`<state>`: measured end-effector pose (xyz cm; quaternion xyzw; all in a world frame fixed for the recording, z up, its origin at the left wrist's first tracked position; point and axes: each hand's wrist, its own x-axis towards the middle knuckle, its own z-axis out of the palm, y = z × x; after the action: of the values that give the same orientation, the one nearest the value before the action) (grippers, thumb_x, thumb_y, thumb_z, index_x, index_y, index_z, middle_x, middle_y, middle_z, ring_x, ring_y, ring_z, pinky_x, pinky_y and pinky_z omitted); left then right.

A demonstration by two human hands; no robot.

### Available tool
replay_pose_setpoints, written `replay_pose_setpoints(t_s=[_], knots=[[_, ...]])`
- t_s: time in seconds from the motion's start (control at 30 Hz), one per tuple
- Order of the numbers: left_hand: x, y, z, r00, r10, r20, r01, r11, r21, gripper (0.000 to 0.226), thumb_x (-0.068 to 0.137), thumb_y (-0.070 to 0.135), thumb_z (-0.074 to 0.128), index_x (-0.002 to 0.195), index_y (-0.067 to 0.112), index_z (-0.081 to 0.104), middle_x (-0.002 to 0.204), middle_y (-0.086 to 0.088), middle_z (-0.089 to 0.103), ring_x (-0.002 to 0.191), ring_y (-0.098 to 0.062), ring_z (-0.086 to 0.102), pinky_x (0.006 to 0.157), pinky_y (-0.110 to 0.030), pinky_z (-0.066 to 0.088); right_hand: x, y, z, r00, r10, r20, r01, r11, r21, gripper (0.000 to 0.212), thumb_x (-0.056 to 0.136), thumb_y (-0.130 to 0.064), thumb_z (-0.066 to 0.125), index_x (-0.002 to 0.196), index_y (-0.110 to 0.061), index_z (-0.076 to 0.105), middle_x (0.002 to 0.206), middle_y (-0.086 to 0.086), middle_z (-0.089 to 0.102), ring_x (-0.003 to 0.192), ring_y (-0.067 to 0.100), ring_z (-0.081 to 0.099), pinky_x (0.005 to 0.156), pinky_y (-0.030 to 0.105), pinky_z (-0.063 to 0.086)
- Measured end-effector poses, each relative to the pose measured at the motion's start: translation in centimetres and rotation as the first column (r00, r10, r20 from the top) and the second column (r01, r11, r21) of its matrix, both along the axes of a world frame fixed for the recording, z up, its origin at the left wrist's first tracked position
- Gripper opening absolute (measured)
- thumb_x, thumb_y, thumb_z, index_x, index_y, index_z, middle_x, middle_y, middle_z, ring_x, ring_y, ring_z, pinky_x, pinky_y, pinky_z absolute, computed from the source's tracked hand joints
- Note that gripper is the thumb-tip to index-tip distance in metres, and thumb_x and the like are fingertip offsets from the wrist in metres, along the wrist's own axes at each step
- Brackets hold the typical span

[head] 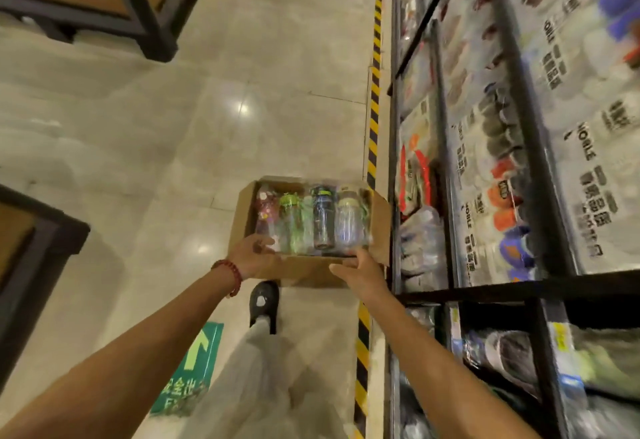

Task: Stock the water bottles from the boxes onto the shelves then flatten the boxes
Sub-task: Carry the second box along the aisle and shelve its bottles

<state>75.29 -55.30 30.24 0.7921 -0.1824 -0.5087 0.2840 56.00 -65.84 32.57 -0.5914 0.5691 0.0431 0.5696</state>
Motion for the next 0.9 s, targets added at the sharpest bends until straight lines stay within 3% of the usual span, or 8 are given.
replay_pose_setpoints(t_s=[0.13,0.23,0.4,0.53,0.67,0.73,0.83,0.9], knots=[[3.7,-4.6,-3.7,0.997,0.035,-0.067,-0.031,0.997,0.071,0.041,0.083,0.006,0.067,0.122,0.002,0.053,0.109,-0.011,0.058,0.095,-0.021,0.052,0.084,-0.031,0.043,3.8,-4.7,-3.7,0.997,-0.016,-0.075,0.019,0.999,0.037,0.047,0.089,-0.022,0.064,0.129,-0.009,0.046,0.125,0.01,0.054,0.109,0.025,0.055,0.082,0.032,0.048],[5.6,-7.7,-6.3,0.995,-0.022,-0.1,0.033,0.993,0.112,0.045,0.083,0.011,0.068,0.124,0.004,0.051,0.117,-0.015,0.059,0.095,-0.02,0.051,0.085,-0.031,0.043,5.9,-8.1,-6.8,0.991,-0.064,-0.12,0.071,0.996,0.062,0.046,0.088,-0.021,0.065,0.128,-0.007,0.047,0.126,0.01,0.053,0.11,0.024,0.053,0.088,0.033,0.046],[7.4,-12.9,-12.2,0.992,-0.098,-0.084,0.111,0.981,0.161,0.044,0.084,0.018,0.068,0.123,0.011,0.05,0.11,-0.007,0.057,0.093,-0.017,0.052,0.08,-0.027,0.044,6.9,-13.1,-13.2,0.983,-0.095,-0.158,0.108,0.991,0.079,0.044,0.089,-0.023,0.063,0.128,-0.009,0.048,0.12,0.006,0.054,0.099,0.018,0.052,0.077,0.027,0.04],[6.8,-16.8,-18.4,0.987,-0.1,-0.13,0.124,0.973,0.194,0.045,0.084,0.015,0.067,0.126,0.009,0.051,0.122,-0.015,0.057,0.101,-0.02,0.054,0.087,-0.027,0.045,6.2,-16.7,-19.6,0.973,-0.093,-0.213,0.115,0.989,0.096,0.048,0.087,-0.023,0.065,0.13,-0.012,0.048,0.125,0.007,0.055,0.101,0.017,0.052,0.082,0.028,0.041],[5.1,-20.5,-24.5,0.982,-0.091,-0.166,0.131,0.959,0.253,0.054,0.081,0.022,0.071,0.129,0.01,0.049,0.123,-0.01,0.055,0.112,-0.025,0.055,0.096,-0.037,0.046,4.6,-20.2,-26.5,0.969,-0.078,-0.232,0.106,0.989,0.107,0.051,0.087,-0.021,0.064,0.133,-0.012,0.044,0.13,0.006,0.049,0.102,0.015,0.047,0.083,0.028,0.039],[4.2,-21.8,-27.5,0.981,-0.046,-0.188,0.096,0.958,0.271,0.058,0.08,0.023,0.072,0.131,0.009,0.047,0.126,-0.009,0.055,0.115,-0.028,0.055,0.095,-0.04,0.049,3.8,-21.6,-29.7,0.959,-0.115,-0.257,0.14,0.987,0.083,0.051,0.087,-0.021,0.064,0.134,-0.013,0.043,0.135,0.008,0.047,0.106,0.018,0.049,0.083,0.028,0.04],[2.8,-23.6,-31.8,0.978,-0.004,-0.208,0.072,0.945,0.319,0.069,0.08,0.027,0.072,0.138,0.013,0.038,0.131,-0.01,0.052,0.114,-0.026,0.054,0.081,-0.033,0.05,3.0,-23.6,-33.8,0.949,-0.151,-0.276,0.173,0.983,0.056,0.059,0.086,-0.026,0.064,0.138,-0.016,0.038,0.138,0.006,0.047,0.109,0.021,0.053,0.086,0.033,0.047],[2.0,-24.6,-34.6,0.985,0.012,-0.174,0.05,0.937,0.347,0.08,0.078,0.032,0.073,0.143,0.014,0.03,0.136,-0.011,0.048,0.118,-0.025,0.051,0.088,-0.035,0.047,2.8,-24.6,-36.2,0.958,-0.152,-0.245,0.169,0.984,0.049,0.066,0.085,-0.026,0.066,0.142,-0.017,0.032,0.137,0.004,0.047,0.11,0.021,0.053,0.091,0.036,0.048]])
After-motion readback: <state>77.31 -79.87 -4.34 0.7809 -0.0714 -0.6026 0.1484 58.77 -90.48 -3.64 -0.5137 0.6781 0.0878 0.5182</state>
